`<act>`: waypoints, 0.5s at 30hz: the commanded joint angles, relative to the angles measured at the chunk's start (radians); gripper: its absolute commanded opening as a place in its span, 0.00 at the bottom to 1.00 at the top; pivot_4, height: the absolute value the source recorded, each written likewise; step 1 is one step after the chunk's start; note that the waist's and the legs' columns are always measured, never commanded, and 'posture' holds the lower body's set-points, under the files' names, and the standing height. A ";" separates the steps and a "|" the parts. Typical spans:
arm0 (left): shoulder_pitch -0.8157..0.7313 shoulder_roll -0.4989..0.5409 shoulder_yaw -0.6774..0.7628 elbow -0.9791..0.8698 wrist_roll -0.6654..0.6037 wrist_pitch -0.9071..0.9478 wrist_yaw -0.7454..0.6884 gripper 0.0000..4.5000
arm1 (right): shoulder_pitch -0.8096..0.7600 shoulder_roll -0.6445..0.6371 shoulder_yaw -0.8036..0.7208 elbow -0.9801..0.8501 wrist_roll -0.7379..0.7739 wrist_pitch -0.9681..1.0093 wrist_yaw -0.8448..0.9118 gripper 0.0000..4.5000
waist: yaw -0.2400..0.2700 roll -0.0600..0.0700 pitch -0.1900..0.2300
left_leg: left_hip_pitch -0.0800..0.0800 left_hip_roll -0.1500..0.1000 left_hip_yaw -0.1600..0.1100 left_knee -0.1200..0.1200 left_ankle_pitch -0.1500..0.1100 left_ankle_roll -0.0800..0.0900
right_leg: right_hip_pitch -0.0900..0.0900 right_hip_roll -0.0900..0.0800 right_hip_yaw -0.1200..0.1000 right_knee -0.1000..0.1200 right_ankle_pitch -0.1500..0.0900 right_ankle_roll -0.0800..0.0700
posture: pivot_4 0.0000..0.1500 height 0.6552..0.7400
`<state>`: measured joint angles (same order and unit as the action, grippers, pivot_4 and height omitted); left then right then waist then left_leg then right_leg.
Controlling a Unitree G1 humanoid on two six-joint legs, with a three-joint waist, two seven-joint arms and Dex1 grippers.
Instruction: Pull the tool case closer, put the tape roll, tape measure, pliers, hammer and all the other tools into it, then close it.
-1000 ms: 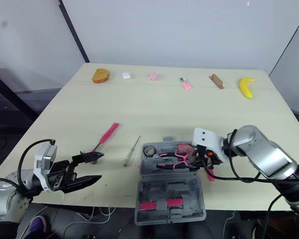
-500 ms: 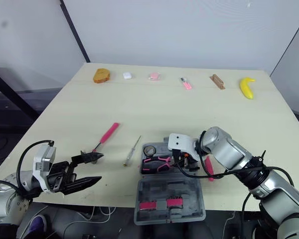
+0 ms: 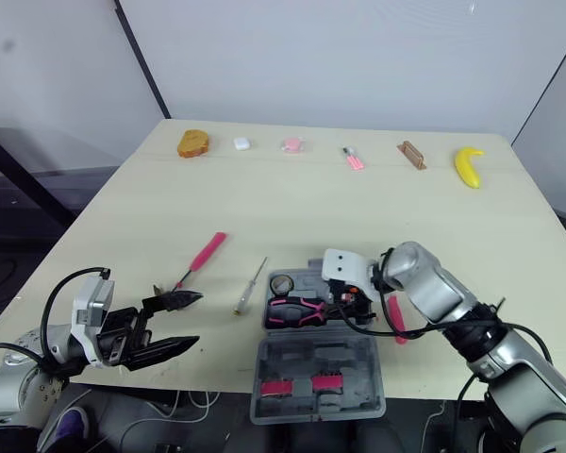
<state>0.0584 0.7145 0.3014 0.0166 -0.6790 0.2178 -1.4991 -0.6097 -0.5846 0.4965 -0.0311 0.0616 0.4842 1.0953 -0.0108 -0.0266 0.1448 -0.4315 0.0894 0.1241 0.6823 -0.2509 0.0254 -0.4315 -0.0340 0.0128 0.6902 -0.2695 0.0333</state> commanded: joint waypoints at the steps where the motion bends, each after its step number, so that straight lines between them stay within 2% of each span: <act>1: 0.002 -0.003 -0.005 -0.040 -0.008 -0.004 0.007 1.00 | 0.069 0.025 -0.125 -0.040 0.096 -0.118 -0.004 0.74 | -0.001 0.000 0.000 | 0.000 0.000 0.000 0.000 0.000 0.000 | 0.000 0.000 0.000 0.000 0.000 0.000 | 1.00 1.00; 4: -0.001 -0.008 -0.012 -0.048 -0.008 0.000 0.017 1.00 | 0.135 0.064 -0.174 -0.027 0.161 -0.123 -0.001 0.74 | -0.003 0.000 0.000 | 0.000 0.000 -0.001 0.000 0.000 0.000 | 0.000 0.001 0.000 0.000 0.000 0.000 | 1.00 1.00; 7: -0.011 -0.009 -0.024 -0.061 -0.011 0.009 0.033 1.00 | 0.185 0.116 -0.205 -0.011 0.212 -0.117 -0.008 0.58 | -0.003 0.000 0.000 | 0.000 0.000 -0.001 0.000 0.000 0.000 | 0.000 0.001 0.000 0.000 0.000 0.000 | 1.00 1.00; 8: -0.015 -0.008 -0.027 -0.064 -0.012 0.012 0.037 1.00 | 0.195 0.123 -0.202 -0.006 0.203 -0.130 -0.013 0.50 | -0.003 0.000 0.000 | 0.000 0.000 -0.001 0.000 0.000 0.000 | 0.000 0.001 0.000 0.001 0.000 0.000 | 1.00 1.00; 11: -0.029 -0.005 -0.034 -0.072 -0.015 0.023 0.047 1.00 | 0.206 0.161 -0.197 0.023 0.183 -0.160 -0.051 0.18 | -0.002 0.000 0.000 | 0.000 0.000 -0.001 0.000 0.000 0.000 | 0.000 0.001 0.000 0.001 0.000 0.000 | 1.00 1.00; 12: -0.033 -0.003 -0.035 -0.074 -0.015 0.027 0.050 1.00 | 0.206 0.173 -0.195 0.035 0.177 -0.167 -0.064 0.03 | -0.002 0.000 0.000 | 0.000 0.000 -0.001 0.000 0.000 0.000 | 0.000 0.001 0.000 0.001 0.000 0.000 | 1.00 1.00; 15: -0.044 0.004 -0.036 -0.112 -0.027 0.061 0.073 1.00 | 0.203 0.200 -0.171 0.091 0.139 -0.207 -0.083 0.03 | -0.002 0.000 0.000 | 0.001 0.000 -0.001 0.000 0.000 0.000 | 0.000 0.001 0.000 0.001 0.000 0.000 | 1.00 1.00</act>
<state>0.0217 0.7040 0.2626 -0.0393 -0.6819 0.2655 -1.4349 -0.4022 -0.3900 0.3235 0.0549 0.2092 0.3054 1.0194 -0.0132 -0.0269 0.1447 -0.4310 0.0895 0.1233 0.6824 -0.2508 0.0253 -0.4311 -0.0333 0.0130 0.6913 -0.2695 0.0333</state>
